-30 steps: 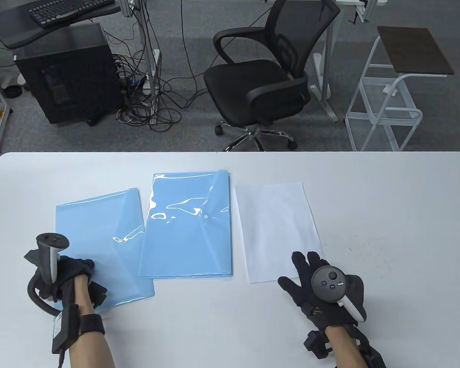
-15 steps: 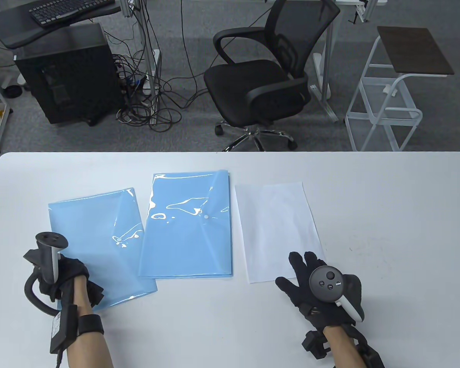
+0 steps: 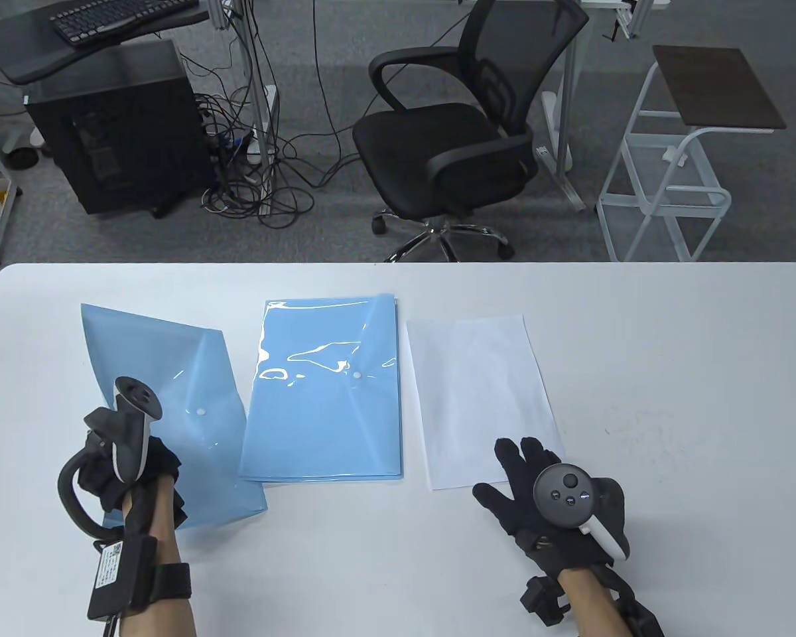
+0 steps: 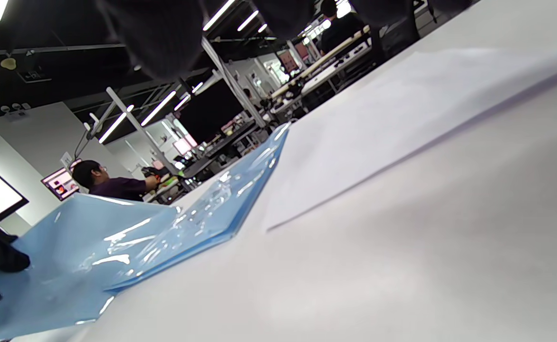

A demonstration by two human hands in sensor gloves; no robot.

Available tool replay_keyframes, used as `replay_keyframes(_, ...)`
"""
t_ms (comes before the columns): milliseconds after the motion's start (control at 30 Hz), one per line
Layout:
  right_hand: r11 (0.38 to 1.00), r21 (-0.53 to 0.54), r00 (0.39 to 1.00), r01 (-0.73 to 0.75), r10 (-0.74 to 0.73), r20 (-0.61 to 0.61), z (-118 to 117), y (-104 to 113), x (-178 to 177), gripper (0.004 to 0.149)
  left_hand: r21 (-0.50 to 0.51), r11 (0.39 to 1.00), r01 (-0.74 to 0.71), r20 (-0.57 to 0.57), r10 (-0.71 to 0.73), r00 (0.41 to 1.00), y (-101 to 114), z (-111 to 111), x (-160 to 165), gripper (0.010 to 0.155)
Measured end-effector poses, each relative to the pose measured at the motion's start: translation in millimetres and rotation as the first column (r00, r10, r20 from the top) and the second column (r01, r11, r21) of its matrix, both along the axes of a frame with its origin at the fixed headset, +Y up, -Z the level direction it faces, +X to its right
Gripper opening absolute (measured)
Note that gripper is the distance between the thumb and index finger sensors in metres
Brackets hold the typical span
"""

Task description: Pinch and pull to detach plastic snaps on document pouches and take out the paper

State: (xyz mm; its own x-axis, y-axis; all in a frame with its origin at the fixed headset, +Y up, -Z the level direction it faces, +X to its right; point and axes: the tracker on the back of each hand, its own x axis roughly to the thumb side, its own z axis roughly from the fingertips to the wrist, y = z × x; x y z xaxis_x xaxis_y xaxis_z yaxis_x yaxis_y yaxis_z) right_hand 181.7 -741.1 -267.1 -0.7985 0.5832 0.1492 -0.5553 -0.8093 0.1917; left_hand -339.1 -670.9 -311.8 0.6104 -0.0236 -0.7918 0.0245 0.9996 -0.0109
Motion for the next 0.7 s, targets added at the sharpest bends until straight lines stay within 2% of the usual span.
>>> replay_keyframes(133,1.0,0.002,1.0,0.006,-0.006,-0.002,0.8,-0.2,-1.6,0.082,0.07,0.997,-0.01,0.077,0.004,0.997,39.1,8.5,26.3,0.044)
replay_keyframes(267,1.0,-0.01,1.0,0.006,-0.006,-0.003,1.3,-2.3,-1.8,0.081,0.148,0.988,-0.046,0.205,0.014,0.979,77.5,21.4,61.3,0.044)
replay_keyframes(400,1.0,-0.009,1.0,0.009,-0.009,0.001,0.5,-1.5,-0.9,0.082,0.208,0.972,-0.113,0.32,0.041,0.947,101.6,35.8,87.7,0.044)
replay_keyframes(567,1.0,-0.006,1.0,0.014,-0.014,0.004,1.1,-1.2,0.6,0.082,0.249,0.928,-0.279,0.446,0.146,0.883,111.2,53.8,104.6,0.044)
replay_keyframes(700,1.0,-0.003,1.0,0.017,-0.017,0.006,0.7,-0.7,0.9,0.082,0.235,0.881,-0.41,0.521,0.241,0.818,99.6,63.2,110.1,0.044)
